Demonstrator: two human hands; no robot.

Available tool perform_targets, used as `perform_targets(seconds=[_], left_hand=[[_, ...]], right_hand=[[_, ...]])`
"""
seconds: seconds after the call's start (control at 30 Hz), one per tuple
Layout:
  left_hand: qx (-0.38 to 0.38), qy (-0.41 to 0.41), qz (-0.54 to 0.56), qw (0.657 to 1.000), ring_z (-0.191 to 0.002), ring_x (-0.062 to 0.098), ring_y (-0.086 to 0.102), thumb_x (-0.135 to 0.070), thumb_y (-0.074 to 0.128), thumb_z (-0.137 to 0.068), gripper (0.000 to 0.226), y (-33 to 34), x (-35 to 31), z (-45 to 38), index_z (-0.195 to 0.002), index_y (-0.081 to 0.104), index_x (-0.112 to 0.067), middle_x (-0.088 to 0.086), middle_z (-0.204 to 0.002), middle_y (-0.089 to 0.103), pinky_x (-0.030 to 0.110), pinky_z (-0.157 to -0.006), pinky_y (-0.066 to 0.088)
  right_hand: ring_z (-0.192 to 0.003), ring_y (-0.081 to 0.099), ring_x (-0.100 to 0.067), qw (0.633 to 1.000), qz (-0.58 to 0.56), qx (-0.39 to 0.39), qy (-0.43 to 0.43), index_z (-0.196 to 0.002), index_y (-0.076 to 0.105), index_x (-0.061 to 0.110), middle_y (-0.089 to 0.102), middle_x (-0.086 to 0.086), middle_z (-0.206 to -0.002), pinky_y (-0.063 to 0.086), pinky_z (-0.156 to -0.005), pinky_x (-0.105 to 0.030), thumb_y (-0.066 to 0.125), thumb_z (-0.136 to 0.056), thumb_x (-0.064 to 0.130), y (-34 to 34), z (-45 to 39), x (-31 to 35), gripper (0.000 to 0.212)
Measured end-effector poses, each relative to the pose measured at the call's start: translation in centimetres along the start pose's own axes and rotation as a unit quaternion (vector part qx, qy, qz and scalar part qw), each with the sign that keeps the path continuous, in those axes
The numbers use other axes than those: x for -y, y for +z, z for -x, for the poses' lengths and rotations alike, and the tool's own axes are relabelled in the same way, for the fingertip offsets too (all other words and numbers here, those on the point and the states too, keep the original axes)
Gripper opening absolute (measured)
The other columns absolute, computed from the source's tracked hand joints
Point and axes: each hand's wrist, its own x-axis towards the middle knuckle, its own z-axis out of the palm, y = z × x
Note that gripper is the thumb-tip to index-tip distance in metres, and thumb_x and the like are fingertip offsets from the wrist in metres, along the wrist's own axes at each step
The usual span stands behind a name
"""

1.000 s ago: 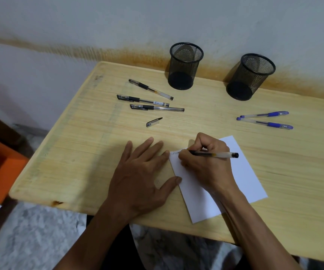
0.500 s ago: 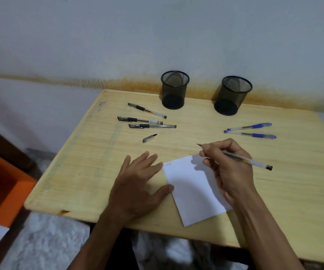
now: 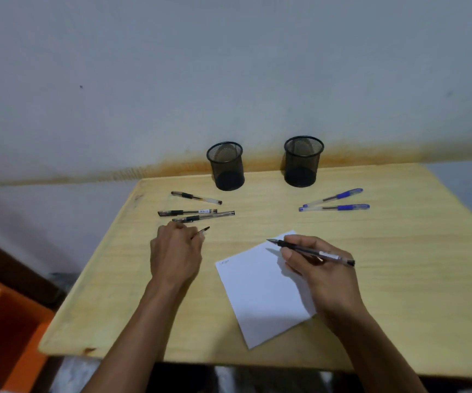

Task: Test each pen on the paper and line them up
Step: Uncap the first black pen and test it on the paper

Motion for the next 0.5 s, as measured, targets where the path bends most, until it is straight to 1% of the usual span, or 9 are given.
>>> perform_targets(seconds=[0.1,0.17,0.23,0.3,0.33,0.37,0.4,0.43,0.5], left_hand=[[-0.009,0.014,-0.017,1.0,-0.106,0.033,0.054,-0.029,0.062,-0.094,0.018,0.2,0.0,-0.1,-0.093,0.077,-0.019,0.008,-0.108,0.067,0.042,-0.086,0.041],[-0.021,0.023,0.001,1.0,-0.103,0.031,0.056,-0.031,0.063,-0.094,0.016,0.1,-0.3,0.4,-0.094,0.076,-0.022,0.004,-0.105,0.069,0.041,-0.084,0.041],[-0.023,0.029,0.089,0.995,-0.094,0.019,0.061,-0.034,0.064,-0.092,0.014,-0.6,-1.0,1.3,-0.094,0.074,-0.025,-0.005,-0.096,0.072,0.033,-0.079,0.045],[-0.019,0.016,0.206,0.978,-0.082,0.0,0.062,-0.028,0.069,-0.089,0.007,-1.6,-2.2,2.8,-0.095,0.073,-0.026,-0.013,-0.087,0.073,0.017,-0.072,0.045],[-0.017,0.01,0.248,0.969,-0.082,-0.004,0.063,-0.024,0.071,-0.088,0.01,-2.1,-2.8,3.5,-0.098,0.073,-0.027,-0.014,-0.085,0.073,0.013,-0.072,0.045],[-0.012,0.005,0.281,0.96,-0.083,-0.005,0.064,-0.022,0.073,-0.087,0.015,-2.4,-3.2,4.1,-0.101,0.074,-0.027,-0.014,-0.086,0.073,0.015,-0.075,0.047],[-0.003,0.001,0.31,0.951,-0.086,-0.006,0.065,-0.02,0.073,-0.087,0.018,-2.8,-3.6,4.7,-0.102,0.074,-0.029,-0.013,-0.088,0.074,0.02,-0.079,0.05],[0.008,0.001,0.338,0.941,-0.089,-0.005,0.066,-0.019,0.074,-0.087,0.019,-3.2,-4.0,5.2,-0.101,0.075,-0.031,-0.015,-0.09,0.075,0.024,-0.082,0.051],[0.02,0.015,0.369,0.929,-0.092,-0.002,0.067,-0.017,0.075,-0.085,0.019,-3.8,-4.6,6.0,-0.095,0.075,-0.034,-0.018,-0.092,0.074,0.024,-0.085,0.049]], right_hand=[[-0.087,0.077,-0.011,0.999,-0.035,-0.014,0.013,-0.106,0.073,0.017,0.081,0.004,-0.093,0.061,-0.075,-0.026,0.072,-0.091,0.008,-0.1,-0.1,-0.2,0.017],[-0.086,0.078,-0.014,0.998,-0.058,-0.032,0.014,-0.105,0.066,0.016,0.081,0.0,-0.09,0.061,-0.072,-0.026,0.072,-0.091,0.01,-0.2,-0.1,-0.1,0.017],[-0.086,0.078,-0.014,0.997,-0.065,-0.041,0.008,-0.104,0.065,0.015,0.081,-0.001,-0.088,0.061,-0.07,-0.025,0.071,-0.093,0.013,-0.2,-0.1,0.2,0.013],[-0.087,0.078,-0.011,0.998,-0.056,-0.036,-0.003,-0.106,0.066,0.013,0.081,0.0,-0.088,0.062,-0.072,-0.024,0.066,-0.096,0.016,-0.1,0.0,0.8,0.01],[-0.087,0.078,-0.01,0.998,-0.046,-0.032,-0.009,-0.106,0.068,0.014,0.081,0.0,-0.089,0.063,-0.074,-0.026,0.065,-0.097,0.017,0.1,0.0,1.1,0.01],[-0.087,0.077,-0.009,0.999,-0.032,-0.028,-0.017,-0.105,0.069,0.016,0.081,0.001,-0.089,0.063,-0.076,-0.028,0.064,-0.097,0.02,0.3,-0.1,1.4,0.01],[-0.085,0.076,-0.007,0.999,-0.015,-0.025,-0.026,-0.104,0.071,0.019,0.08,0.004,-0.088,0.063,-0.077,-0.028,0.065,-0.096,0.023,0.4,0.0,1.7,0.01],[-0.084,0.075,-0.006,0.999,0.004,-0.021,-0.039,-0.101,0.073,0.023,0.08,0.007,-0.087,0.062,-0.077,-0.029,0.067,-0.094,0.027,0.6,0.0,1.9,0.01],[-0.086,0.072,-0.003,0.997,0.041,-0.013,-0.065,-0.095,0.074,0.03,0.077,0.012,-0.086,0.061,-0.079,-0.03,0.071,-0.09,0.032,0.7,0.2,2.3,0.006]])
